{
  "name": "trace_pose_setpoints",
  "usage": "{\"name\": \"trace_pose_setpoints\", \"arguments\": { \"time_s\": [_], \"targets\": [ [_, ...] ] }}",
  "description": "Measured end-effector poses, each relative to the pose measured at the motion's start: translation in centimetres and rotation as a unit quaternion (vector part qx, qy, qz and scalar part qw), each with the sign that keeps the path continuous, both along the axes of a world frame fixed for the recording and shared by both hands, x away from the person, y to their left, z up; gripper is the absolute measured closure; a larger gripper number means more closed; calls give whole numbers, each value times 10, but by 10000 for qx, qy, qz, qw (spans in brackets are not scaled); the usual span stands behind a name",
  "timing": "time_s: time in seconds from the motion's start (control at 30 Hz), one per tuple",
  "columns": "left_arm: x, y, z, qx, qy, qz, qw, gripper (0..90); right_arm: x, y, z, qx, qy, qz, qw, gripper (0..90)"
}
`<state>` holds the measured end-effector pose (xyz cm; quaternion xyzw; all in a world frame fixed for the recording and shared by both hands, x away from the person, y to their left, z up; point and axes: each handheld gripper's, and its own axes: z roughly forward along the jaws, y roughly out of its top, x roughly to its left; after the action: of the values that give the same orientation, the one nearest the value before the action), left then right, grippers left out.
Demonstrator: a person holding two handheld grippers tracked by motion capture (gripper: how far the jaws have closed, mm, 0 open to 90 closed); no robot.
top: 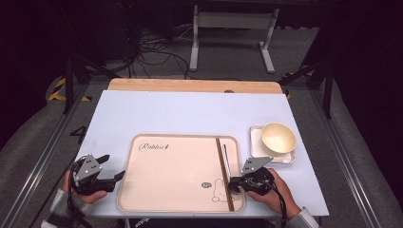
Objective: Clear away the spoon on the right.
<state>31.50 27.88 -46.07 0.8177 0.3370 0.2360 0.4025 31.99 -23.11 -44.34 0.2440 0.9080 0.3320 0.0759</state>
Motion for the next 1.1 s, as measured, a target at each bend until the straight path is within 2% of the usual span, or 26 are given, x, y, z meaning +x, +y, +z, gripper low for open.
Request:
{"name": "trace_pose_setpoints", "arguments": {
  "time_s": [0.33, 0.5, 0.6, 0.7, 0.83, 1.1],
  "targets": [
    [0, 0, 0, 13, -12, -7, 10000, 204, -7, 13, -1, 40, 50, 201, 9998, 886],
    [-1, 0, 0, 10, -16, -2, 10000, 204, -8, 15, 0, -63, -93, 198, 9997, 877],
    [0, 0, -1, 32, 6, -3, 10000, 203, -4, 14, 4, 80, -175, 69, 9998, 883],
    [0, -1, -1, 55, 14, -9, 10000, 204, -2, 19, 6, 180, -179, 122, 9996, 879],
    [0, -1, 0, 40, 10, -9, 10000, 203, 2, 30, -2, -51, -147, 262, 9995, 886],
    [-1, 1, 0, -3, -24, -2, 10000, 204, 5, 17, -2, 36, -42, 125, 9999, 878]
  ]
}}
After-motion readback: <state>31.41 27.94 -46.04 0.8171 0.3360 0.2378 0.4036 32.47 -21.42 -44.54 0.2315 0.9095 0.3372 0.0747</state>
